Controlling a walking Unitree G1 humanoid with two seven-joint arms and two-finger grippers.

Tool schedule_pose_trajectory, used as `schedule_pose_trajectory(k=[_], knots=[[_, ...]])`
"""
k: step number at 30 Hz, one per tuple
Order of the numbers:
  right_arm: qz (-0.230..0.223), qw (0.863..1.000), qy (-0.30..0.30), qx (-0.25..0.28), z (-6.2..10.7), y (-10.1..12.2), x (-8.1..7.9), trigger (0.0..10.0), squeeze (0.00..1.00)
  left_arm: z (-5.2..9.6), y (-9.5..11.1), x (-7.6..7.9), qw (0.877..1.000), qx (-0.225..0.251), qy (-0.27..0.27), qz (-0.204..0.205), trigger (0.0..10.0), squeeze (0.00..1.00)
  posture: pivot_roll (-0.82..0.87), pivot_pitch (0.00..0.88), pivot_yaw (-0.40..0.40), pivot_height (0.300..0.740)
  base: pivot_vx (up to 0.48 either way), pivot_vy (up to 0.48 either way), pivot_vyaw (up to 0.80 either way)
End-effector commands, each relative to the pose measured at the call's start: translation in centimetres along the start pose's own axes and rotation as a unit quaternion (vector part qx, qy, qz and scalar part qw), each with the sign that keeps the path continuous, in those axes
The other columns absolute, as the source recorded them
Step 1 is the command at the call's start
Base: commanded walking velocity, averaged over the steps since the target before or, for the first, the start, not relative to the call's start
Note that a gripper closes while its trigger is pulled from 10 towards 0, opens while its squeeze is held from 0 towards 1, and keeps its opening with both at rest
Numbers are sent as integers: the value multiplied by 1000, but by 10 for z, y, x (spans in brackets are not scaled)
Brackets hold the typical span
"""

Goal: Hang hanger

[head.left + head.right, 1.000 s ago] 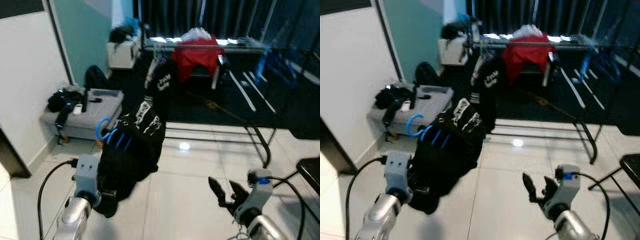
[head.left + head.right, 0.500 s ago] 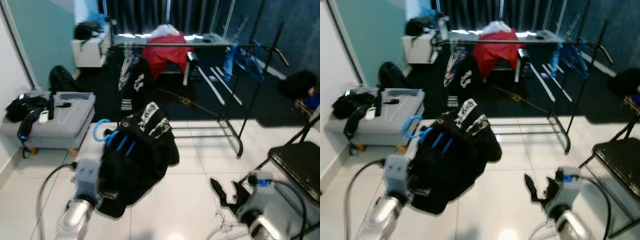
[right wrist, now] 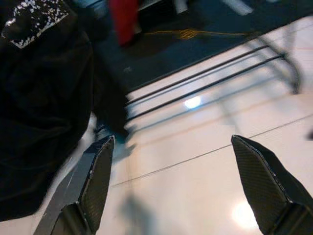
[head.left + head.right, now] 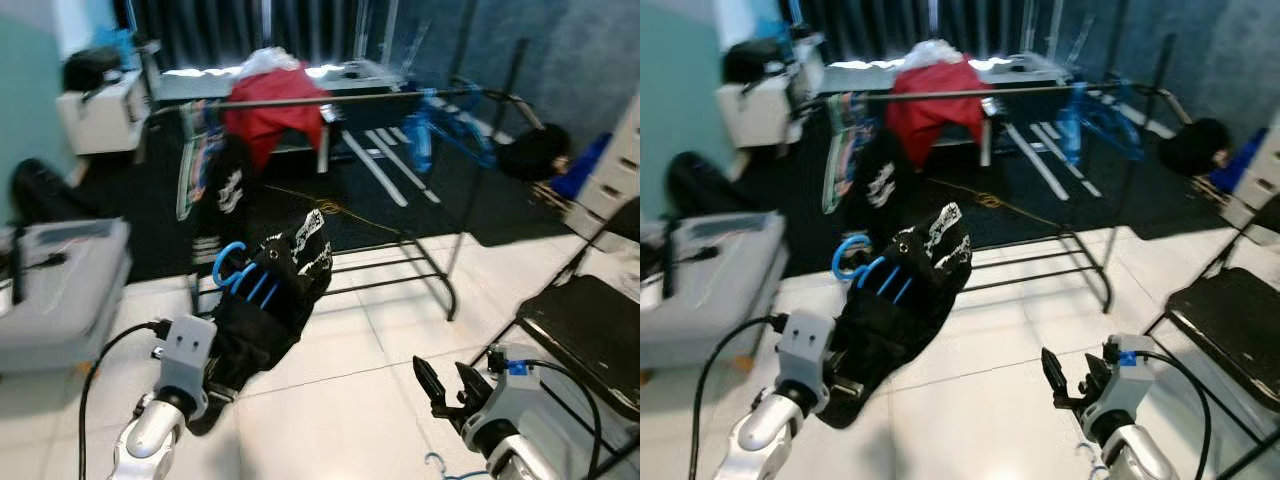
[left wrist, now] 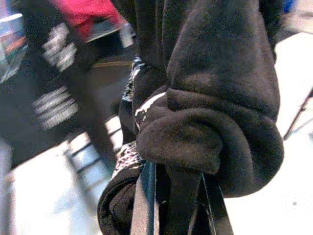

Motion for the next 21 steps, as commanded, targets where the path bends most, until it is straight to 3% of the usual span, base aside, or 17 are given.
schedule_pose_trajectory(k=[1, 21], knots=[[1, 1000, -3, 9, 1, 2, 1, 10000, 0, -8, 22, 11, 999, 42, -14, -2, 10000, 0, -120, 0, -2, 740, 480, 0, -587], [-9, 1000, 4, 16, -1, 1, -4, 10000, 0, -26, 29, 31, 1000, 26, -3, 3, 10000, 0, -119, 0, 15, 740, 480, 0, 0]])
Point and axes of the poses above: a point about 5 cm out from each wrist's last joint towards the gripper, its own z axis pointing back from the gripper into the wrist, its own y axis along the axis of the wrist's last joint, x = y × z, the point moved 3 cm from there along -z, pointing out of the wrist towards the gripper, and after that the axes turned 3 degrees about z, right-handed, at the moved point
